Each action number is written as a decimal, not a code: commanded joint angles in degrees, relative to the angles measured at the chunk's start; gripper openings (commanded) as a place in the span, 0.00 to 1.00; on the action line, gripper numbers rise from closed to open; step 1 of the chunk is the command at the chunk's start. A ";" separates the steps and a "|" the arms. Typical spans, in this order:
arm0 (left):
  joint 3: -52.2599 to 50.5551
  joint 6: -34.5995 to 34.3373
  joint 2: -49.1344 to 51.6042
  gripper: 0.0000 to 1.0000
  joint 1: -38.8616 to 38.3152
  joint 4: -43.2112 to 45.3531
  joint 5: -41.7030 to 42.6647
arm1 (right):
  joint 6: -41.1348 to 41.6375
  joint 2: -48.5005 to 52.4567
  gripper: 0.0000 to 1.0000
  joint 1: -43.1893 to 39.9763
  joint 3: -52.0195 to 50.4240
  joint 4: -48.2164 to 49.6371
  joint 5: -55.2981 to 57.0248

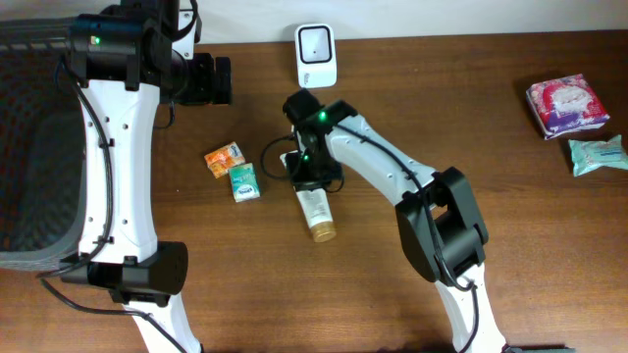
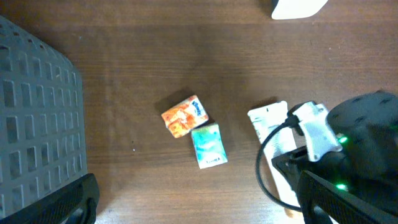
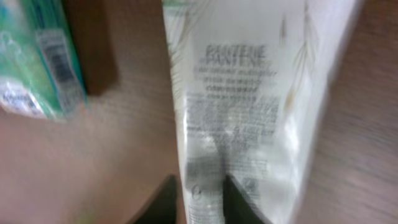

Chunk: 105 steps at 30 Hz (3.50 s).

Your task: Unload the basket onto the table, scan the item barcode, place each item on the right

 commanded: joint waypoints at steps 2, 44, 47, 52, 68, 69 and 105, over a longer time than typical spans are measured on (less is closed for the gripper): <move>0.00 -0.28 -0.02 0.99 0.20 0.11 -0.39 | -4.13 0.24 0.90 -5.75 10.56 -8.37 1.92; 0.00 -0.28 -0.02 0.99 0.24 0.11 -0.39 | 4.31 -2.67 0.78 -3.69 -7.30 -1.51 24.48; 0.00 -0.28 -0.02 0.99 0.24 0.11 -0.39 | 4.28 -2.84 0.99 -5.03 -1.55 -6.75 23.85; 0.00 -0.28 -0.02 0.99 0.24 0.11 -0.39 | -2.03 -2.80 0.99 -14.69 4.85 -10.71 6.45; 0.00 -0.28 -0.02 0.99 0.20 0.11 -0.39 | 18.29 0.39 0.95 -1.53 3.67 -8.76 41.38; 0.00 -0.28 -0.02 0.99 0.20 0.11 -0.39 | 20.65 1.66 0.95 -0.96 3.34 -8.79 42.82; 0.00 -0.28 -0.02 0.99 0.20 0.13 -0.39 | 15.72 8.92 0.99 -1.22 20.61 -28.92 43.32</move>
